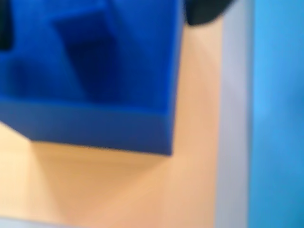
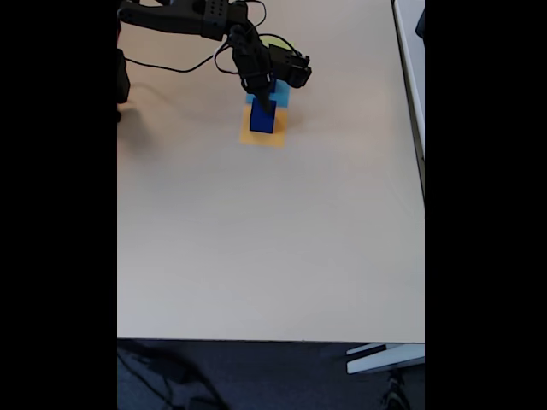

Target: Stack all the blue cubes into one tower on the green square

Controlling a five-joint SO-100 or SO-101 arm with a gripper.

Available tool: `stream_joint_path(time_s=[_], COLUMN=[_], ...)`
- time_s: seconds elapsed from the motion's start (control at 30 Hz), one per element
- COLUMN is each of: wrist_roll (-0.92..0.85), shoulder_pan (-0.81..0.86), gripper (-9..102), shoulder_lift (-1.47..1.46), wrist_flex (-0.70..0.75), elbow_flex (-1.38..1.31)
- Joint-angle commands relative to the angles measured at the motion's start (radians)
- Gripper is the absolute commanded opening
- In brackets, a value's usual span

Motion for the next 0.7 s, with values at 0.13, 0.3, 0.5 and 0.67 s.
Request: stream_joint_path(time_s=[0.13, 0.3, 0.5, 0.67], wrist_roll=[-0.017, -0.023, -0.032, -0.034], shoulder_pan=[0.012, 0.015, 0.021, 0.023], gripper=[16, 14, 12, 8], shoulder_lift=[0.114, 0.115, 0.117, 0.117], wrist_flex=[-0.015, -0.015, -0.012, -0.012], elbow_flex=[0.0, 0.005, 0.005, 0.005])
